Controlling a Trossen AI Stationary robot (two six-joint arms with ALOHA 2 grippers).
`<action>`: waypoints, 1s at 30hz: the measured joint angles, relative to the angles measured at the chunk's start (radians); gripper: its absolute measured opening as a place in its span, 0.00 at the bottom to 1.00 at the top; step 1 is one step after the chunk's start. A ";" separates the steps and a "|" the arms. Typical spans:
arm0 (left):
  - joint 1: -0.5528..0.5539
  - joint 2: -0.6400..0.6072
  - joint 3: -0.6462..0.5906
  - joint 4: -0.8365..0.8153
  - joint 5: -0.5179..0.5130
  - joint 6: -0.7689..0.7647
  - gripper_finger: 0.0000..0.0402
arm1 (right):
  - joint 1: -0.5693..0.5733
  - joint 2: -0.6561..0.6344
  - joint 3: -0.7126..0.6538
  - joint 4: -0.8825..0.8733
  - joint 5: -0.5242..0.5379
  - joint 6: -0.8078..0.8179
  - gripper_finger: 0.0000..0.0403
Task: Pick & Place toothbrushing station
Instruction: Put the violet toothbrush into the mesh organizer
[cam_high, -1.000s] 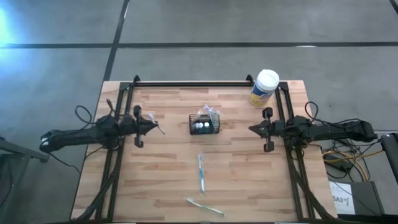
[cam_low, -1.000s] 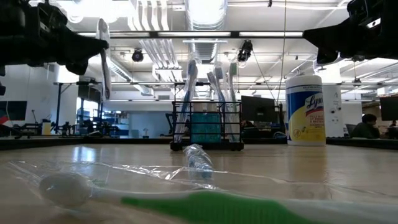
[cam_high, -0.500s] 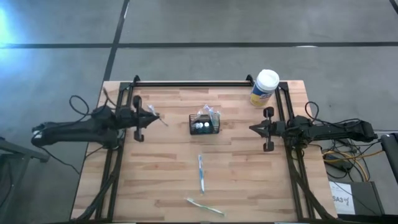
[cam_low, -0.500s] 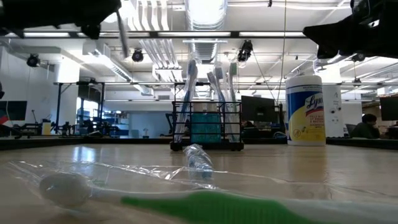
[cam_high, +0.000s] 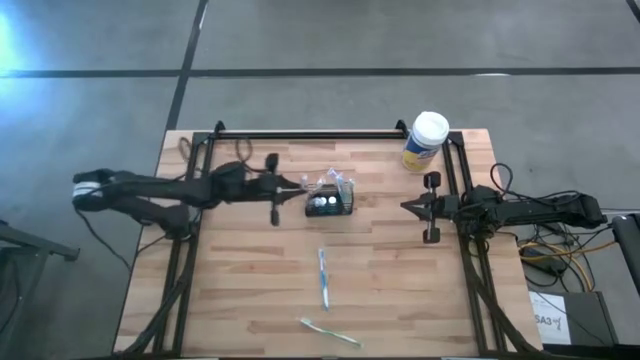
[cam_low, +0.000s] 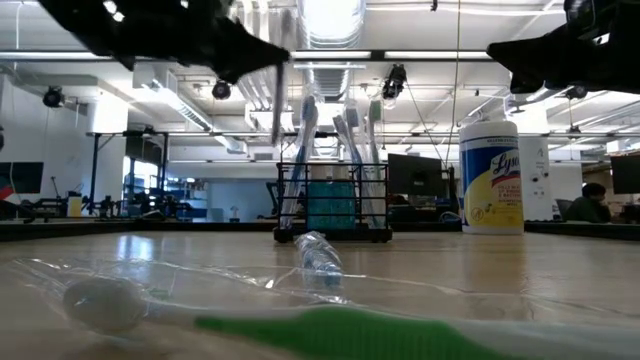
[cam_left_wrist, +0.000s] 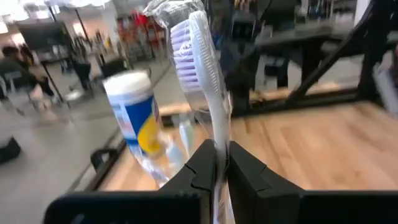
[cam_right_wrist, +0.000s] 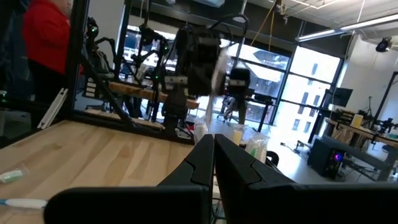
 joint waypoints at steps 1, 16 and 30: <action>0.000 0.033 0.020 -0.001 -0.001 0.002 0.06 | 0.000 0.000 0.000 -0.001 0.000 0.000 0.02; 0.033 0.178 0.090 0.040 -0.002 0.018 0.06 | 0.000 0.000 0.000 0.000 0.000 0.001 0.02; 0.033 0.273 0.060 0.103 -0.025 -0.015 0.06 | 0.001 0.000 0.000 0.002 -0.001 0.001 0.02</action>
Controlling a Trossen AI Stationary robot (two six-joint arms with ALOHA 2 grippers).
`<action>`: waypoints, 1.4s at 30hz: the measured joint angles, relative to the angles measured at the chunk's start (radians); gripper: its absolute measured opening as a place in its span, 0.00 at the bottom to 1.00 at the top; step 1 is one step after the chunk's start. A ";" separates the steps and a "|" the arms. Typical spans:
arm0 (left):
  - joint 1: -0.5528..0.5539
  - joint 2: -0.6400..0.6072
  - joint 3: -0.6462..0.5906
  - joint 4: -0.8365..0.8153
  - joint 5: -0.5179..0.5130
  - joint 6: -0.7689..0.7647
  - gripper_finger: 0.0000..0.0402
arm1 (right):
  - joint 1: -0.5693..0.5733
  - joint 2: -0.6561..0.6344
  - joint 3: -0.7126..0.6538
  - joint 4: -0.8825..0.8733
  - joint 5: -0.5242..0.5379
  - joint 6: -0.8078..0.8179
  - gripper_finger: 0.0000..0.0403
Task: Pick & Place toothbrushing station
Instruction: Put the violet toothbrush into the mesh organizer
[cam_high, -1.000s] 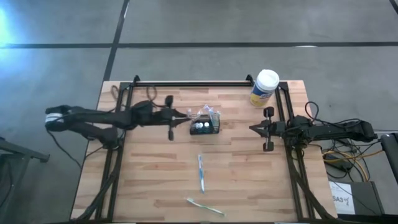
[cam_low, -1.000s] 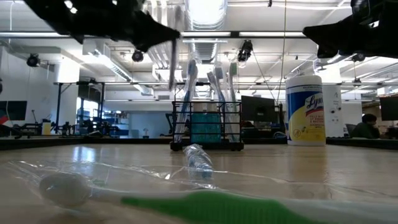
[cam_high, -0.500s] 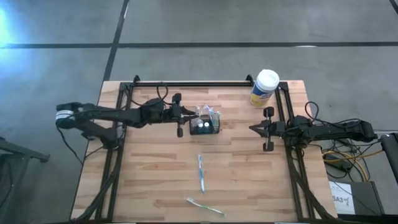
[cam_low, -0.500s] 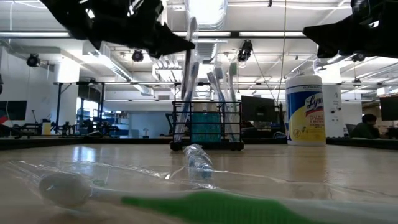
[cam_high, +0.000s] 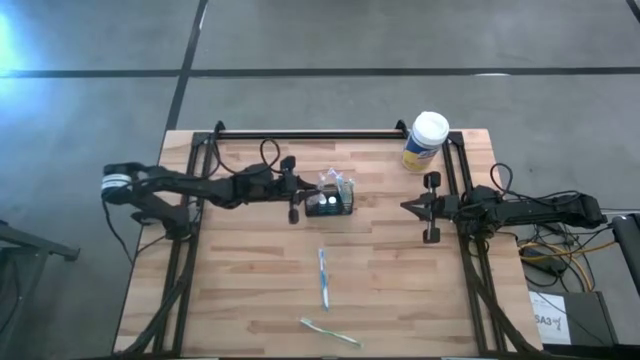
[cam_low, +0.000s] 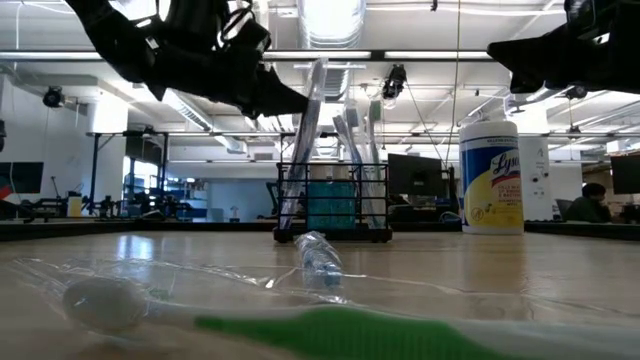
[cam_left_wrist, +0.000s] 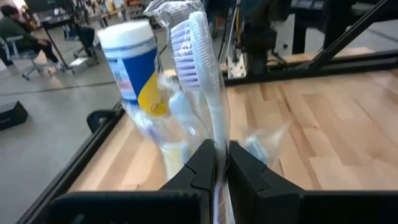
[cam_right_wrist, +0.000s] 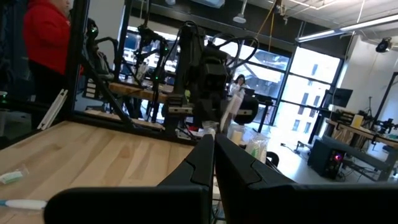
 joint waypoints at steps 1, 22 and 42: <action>0.000 0.007 0.000 -0.002 -0.003 -0.001 0.06 | 0.000 0.000 0.000 0.000 0.000 0.000 0.02; 0.002 0.055 -0.186 0.273 -0.003 0.001 0.06 | 0.000 0.000 0.000 -0.001 0.000 -0.001 0.02; 0.006 0.072 -0.158 0.141 -0.043 -0.020 0.08 | 0.000 0.000 0.000 -0.001 0.000 0.000 0.02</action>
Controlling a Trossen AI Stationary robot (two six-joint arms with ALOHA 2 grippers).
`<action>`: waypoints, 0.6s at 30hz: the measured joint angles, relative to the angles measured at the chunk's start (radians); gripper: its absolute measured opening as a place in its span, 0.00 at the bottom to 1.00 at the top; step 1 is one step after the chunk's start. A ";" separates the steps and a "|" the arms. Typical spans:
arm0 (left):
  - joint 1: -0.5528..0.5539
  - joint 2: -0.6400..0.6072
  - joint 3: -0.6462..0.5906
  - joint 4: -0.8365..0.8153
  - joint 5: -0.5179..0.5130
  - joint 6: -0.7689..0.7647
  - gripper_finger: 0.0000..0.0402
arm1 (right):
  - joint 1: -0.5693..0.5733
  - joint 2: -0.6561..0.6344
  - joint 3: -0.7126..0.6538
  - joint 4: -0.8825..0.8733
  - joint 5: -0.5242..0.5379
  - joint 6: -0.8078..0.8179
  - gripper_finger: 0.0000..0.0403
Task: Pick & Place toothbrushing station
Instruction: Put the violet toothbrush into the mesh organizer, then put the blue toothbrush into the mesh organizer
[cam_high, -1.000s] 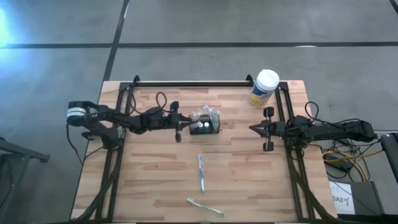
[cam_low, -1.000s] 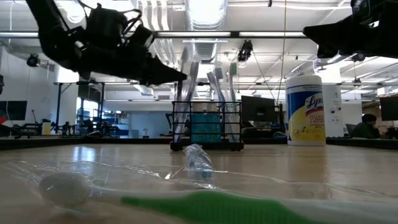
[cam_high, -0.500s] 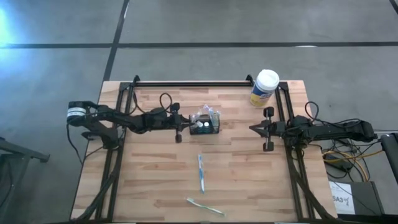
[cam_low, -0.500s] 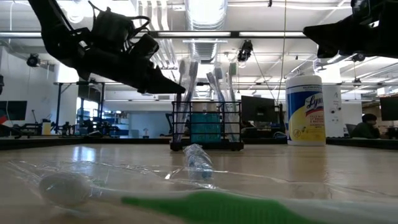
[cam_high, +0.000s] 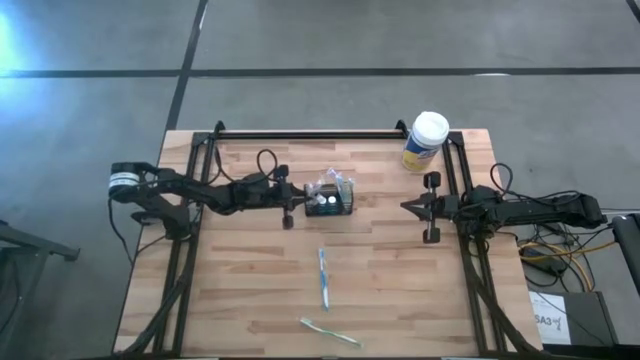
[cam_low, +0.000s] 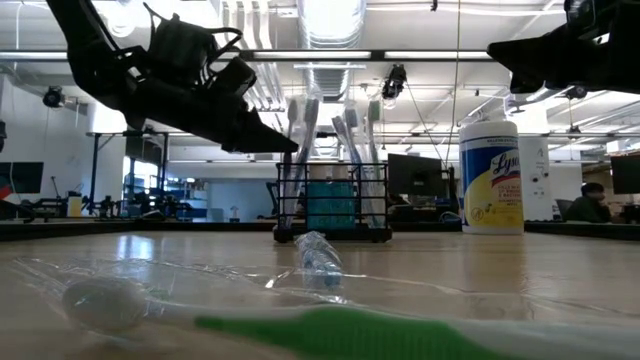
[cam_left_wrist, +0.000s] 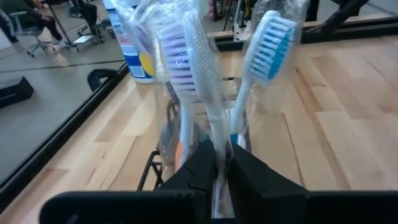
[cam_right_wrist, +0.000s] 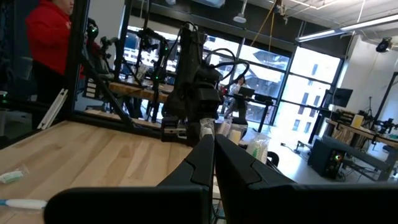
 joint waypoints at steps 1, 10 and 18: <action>0.000 -0.003 0.000 -0.002 -0.005 -0.010 0.10 | 0.000 0.000 0.000 0.000 0.000 0.000 0.02; 0.002 -0.014 0.002 -0.026 -0.033 -0.033 0.30 | 0.000 0.000 0.000 0.000 0.000 0.000 0.02; 0.000 -0.024 0.010 -0.018 -0.026 0.048 0.53 | 0.000 0.000 0.000 -0.001 0.000 0.000 0.02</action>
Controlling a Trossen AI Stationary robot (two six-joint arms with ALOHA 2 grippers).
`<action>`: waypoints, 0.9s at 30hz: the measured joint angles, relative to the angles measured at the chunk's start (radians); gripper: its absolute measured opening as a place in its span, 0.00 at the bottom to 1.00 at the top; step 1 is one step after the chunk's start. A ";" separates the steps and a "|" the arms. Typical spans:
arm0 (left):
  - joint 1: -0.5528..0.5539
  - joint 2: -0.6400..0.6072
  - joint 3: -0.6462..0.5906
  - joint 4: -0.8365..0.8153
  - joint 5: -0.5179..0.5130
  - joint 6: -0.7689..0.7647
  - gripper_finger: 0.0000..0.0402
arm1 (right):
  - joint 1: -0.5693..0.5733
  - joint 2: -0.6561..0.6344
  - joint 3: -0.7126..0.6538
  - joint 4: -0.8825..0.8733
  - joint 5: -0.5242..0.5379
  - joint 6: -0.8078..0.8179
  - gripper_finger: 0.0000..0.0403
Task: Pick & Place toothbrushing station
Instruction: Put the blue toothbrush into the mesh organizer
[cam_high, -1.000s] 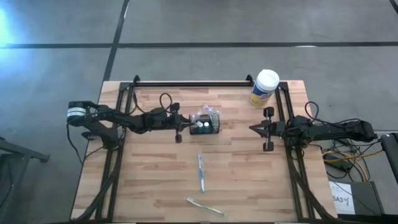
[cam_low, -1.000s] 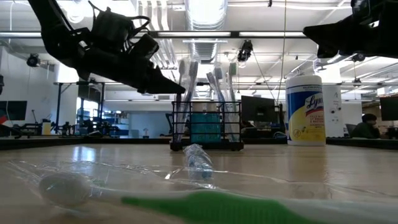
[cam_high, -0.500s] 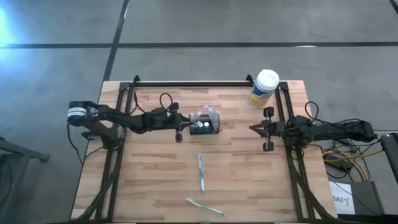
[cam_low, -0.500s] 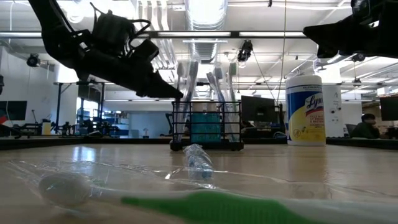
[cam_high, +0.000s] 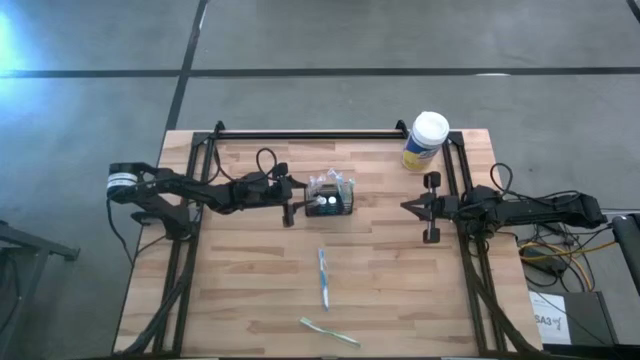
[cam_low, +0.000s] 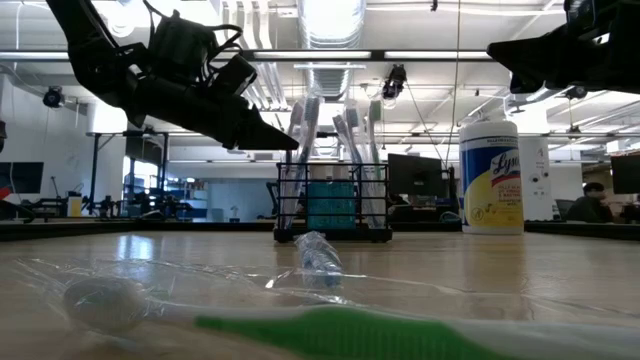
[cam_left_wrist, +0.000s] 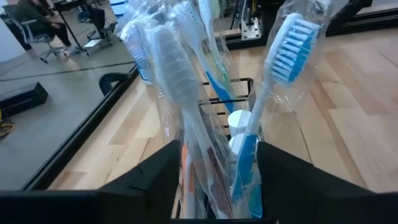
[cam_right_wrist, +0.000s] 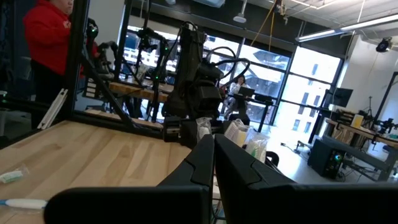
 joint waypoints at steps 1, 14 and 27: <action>0.000 0.000 0.000 0.000 0.000 0.002 0.55 | 0.000 0.000 0.000 0.000 0.000 0.000 0.02; -0.007 -0.073 0.001 -0.001 0.003 0.007 0.67 | 0.000 0.000 0.000 0.000 0.000 -0.004 0.02; -0.059 -0.639 0.002 -0.559 -0.026 -0.044 0.45 | 0.000 0.000 0.000 -0.001 0.000 -0.004 0.02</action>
